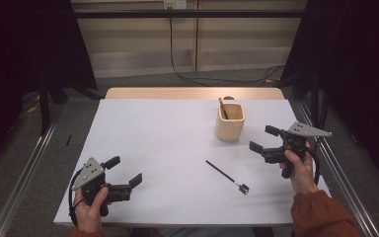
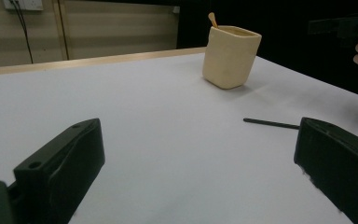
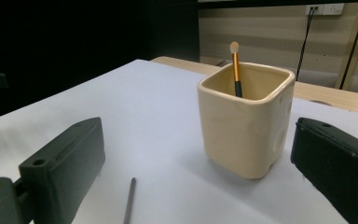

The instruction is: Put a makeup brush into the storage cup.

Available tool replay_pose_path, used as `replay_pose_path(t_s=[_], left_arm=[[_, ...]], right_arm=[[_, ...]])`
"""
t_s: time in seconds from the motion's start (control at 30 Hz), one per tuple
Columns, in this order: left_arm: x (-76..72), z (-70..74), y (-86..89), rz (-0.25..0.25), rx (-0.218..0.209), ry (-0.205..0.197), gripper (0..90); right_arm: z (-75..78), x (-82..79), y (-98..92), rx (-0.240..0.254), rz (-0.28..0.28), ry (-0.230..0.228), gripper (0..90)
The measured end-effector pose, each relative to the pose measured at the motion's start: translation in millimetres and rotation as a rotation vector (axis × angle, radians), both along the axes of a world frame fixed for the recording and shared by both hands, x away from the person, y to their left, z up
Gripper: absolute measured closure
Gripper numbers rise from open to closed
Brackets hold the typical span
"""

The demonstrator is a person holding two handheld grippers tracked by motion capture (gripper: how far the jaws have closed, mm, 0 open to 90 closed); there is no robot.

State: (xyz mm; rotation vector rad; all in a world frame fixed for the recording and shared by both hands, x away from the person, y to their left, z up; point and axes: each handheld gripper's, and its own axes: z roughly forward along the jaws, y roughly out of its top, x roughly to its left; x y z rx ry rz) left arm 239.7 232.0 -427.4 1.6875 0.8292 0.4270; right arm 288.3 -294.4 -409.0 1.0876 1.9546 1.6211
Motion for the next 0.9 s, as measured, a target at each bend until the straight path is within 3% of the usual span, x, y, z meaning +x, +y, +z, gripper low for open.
replay_pose_path(t_s=[0.37,0.6,0.77,0.9], left_arm=[[-1.3,0.2,-2.1,-0.001,0.0,0.001,1.2],[-3.4,-0.2,-4.2,-0.006,0.006,-0.003,1.3],[-3.9,0.0,-1.5,0.001,-0.001,-0.008,1.3],[-3.8,0.4,-2.4,0.009,0.01,-0.002,1.3]], right_arm=[[-9.2,-30.7,-6.3,-0.01,-0.016,0.028,2.1],[-18.9,-50.3,-7.8,-0.027,0.02,0.078,2.1],[-20.9,-59.4,-15.9,-0.01,-0.002,0.081,2.0],[-24.7,-60.7,-14.5,-0.021,0.011,0.094,2.2]])
